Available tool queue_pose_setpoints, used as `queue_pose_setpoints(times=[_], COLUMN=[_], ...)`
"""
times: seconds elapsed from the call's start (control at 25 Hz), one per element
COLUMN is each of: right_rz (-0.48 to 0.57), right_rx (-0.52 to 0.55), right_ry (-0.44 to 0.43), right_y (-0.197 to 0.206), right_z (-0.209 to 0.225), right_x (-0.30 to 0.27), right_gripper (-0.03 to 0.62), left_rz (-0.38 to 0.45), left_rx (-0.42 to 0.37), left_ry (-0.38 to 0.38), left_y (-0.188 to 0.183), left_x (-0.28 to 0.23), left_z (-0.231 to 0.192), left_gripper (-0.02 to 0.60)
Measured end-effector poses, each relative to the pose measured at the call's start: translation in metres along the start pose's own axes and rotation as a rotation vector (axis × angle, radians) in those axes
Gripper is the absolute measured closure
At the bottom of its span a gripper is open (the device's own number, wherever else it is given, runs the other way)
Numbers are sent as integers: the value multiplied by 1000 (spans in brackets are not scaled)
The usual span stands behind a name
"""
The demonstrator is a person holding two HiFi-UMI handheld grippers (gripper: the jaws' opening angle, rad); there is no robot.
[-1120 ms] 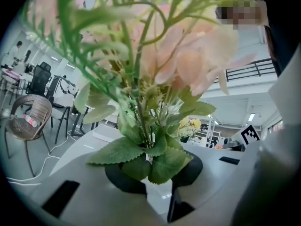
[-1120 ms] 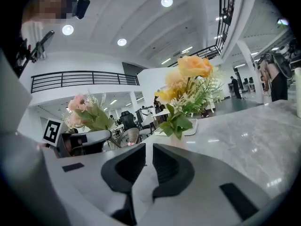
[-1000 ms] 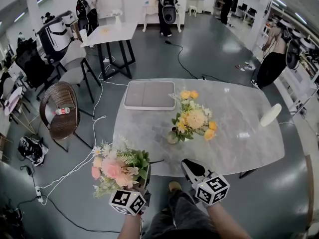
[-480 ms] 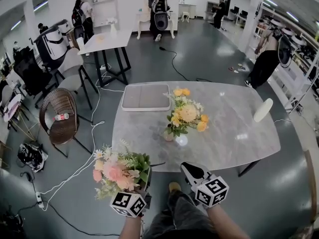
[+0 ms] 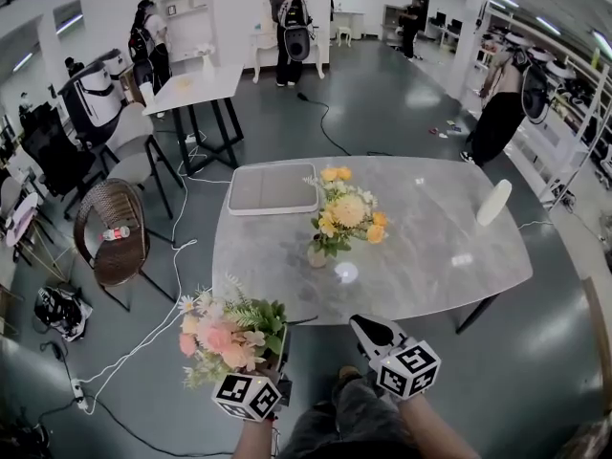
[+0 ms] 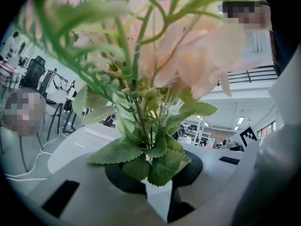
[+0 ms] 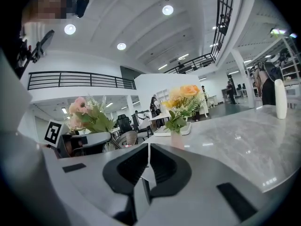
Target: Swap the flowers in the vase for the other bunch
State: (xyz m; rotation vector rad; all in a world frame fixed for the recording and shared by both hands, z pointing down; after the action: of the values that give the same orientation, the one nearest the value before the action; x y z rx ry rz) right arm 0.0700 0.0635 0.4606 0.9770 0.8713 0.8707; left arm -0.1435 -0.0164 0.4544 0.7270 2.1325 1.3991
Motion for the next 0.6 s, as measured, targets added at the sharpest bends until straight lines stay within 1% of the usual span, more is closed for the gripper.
queue_pose_setpoints(times=[0.36,0.6], right_rz=[23,24], right_rx=[-2,-1], right_ry=[13,5], right_y=[-1,-3], right_z=[3,0], right_x=[11,11], right_gripper=[563,563], left_rz=[0,7], left_rx=[-7,-12], left_ry=[25,22], left_y=[0,-3], left_x=[-3,-1], left_z=[10,11], left_gripper=[494,494])
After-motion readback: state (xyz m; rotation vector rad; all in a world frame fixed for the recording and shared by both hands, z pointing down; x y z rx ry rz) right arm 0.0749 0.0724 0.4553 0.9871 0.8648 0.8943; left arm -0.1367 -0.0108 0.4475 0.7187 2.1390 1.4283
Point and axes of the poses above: the fingertips, and each gripper's own axes: x backward along the fingers, z to its right, y out of its underside, the point moved 7 cm from there along x, backward along the fingers, and after that the axes turned 7 degrees about -y, right-handed, at the moved point
